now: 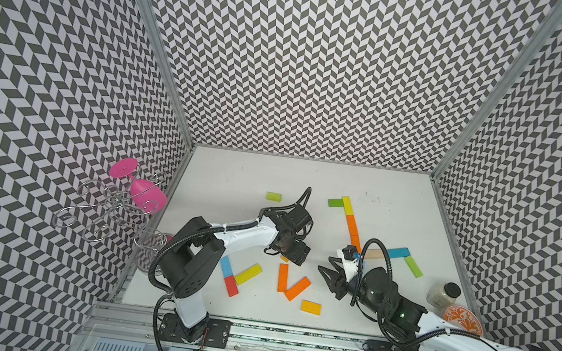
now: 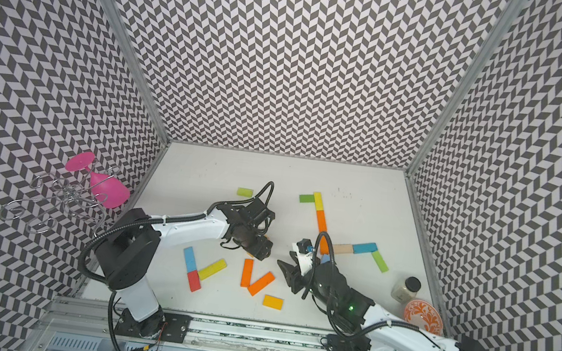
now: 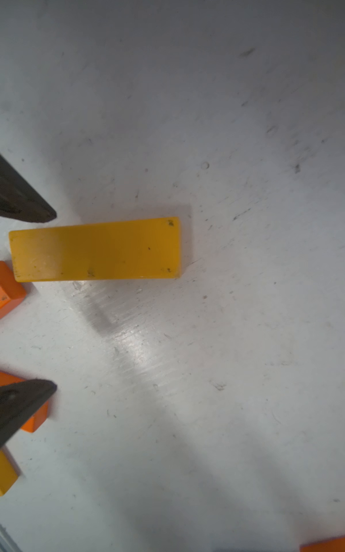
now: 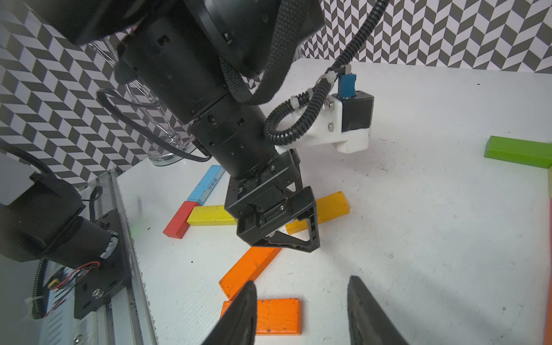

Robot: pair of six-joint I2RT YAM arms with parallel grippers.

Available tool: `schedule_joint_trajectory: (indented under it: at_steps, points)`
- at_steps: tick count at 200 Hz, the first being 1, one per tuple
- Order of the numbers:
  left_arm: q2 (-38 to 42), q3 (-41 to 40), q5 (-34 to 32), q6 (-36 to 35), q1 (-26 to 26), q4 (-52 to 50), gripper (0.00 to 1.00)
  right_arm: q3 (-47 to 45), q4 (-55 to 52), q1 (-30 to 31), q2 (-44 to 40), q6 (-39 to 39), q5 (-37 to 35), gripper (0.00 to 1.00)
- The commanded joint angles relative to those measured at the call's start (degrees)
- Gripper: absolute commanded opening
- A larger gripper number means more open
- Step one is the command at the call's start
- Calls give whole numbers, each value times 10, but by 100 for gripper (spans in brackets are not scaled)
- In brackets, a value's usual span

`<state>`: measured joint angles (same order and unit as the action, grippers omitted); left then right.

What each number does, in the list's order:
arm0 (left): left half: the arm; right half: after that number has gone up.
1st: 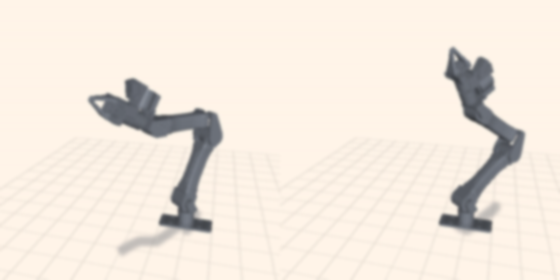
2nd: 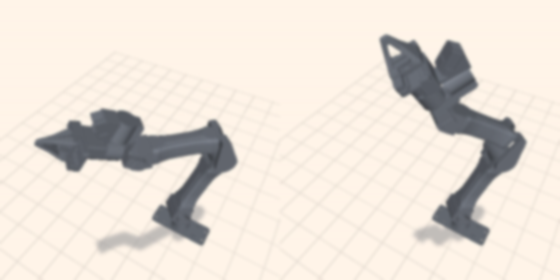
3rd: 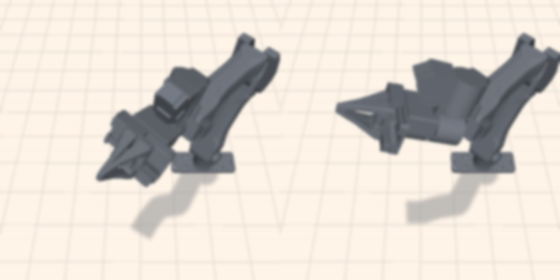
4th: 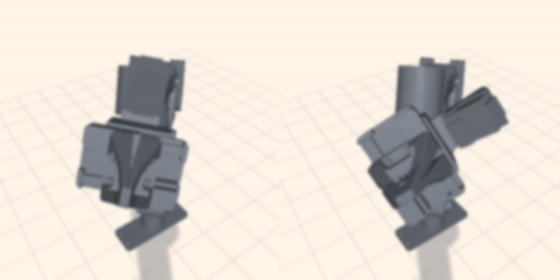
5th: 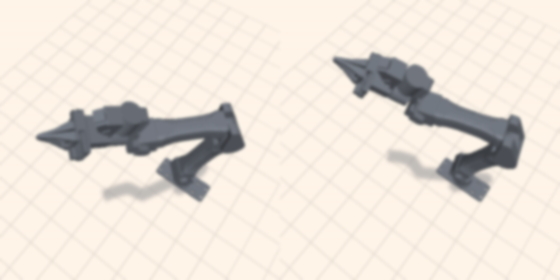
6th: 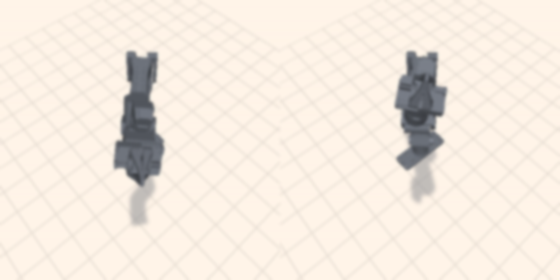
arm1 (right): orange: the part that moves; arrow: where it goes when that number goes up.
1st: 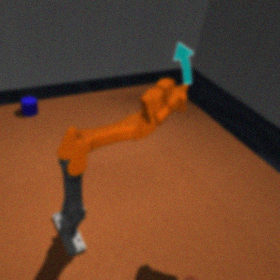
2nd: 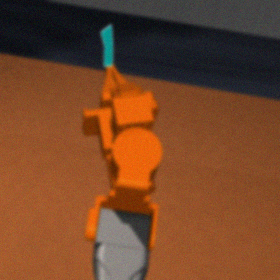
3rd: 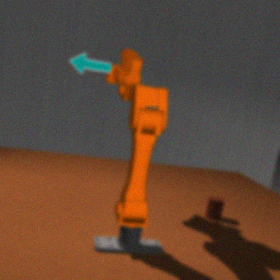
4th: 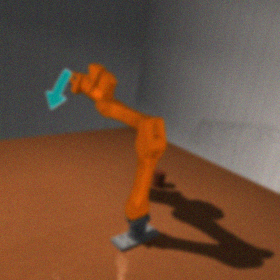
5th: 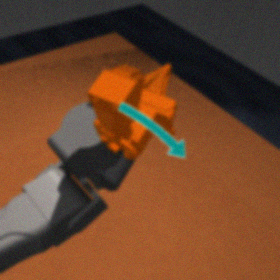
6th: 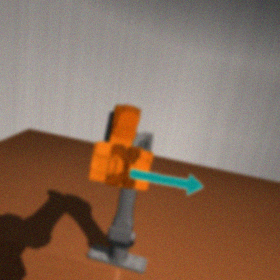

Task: Assemble a giraffe with building blocks
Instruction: Pick up the building block from the center of the board.

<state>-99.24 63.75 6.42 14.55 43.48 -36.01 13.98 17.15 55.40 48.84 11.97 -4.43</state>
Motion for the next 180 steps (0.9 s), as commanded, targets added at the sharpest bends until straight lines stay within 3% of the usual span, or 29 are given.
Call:
schedule_joint_trajectory:
  at_steps: [1, 21, 76, 113, 149, 180]
  points:
    - [-10, -9, -19, 7, 2, 9, 78, -8, 26, 4, -13, 0, -4, 48]
    - [-20, -17, -26, 7, 2, 11, 74, -8, 27, 4, -12, -3, -3, 48]
    - [-51, -18, -65, 7, -5, 14, 48, -36, 59, 4, 10, -15, 18, 46]
    - [-41, 3, -75, 1, -56, 19, 30, -52, 94, 14, 20, -40, 28, 46]
    - [-64, 97, -73, -25, -118, -6, 26, -51, 147, 18, 37, -85, 26, 47]
    - [-116, 175, -57, -30, -149, -29, 26, 17, 130, 18, 75, -110, 5, 48]
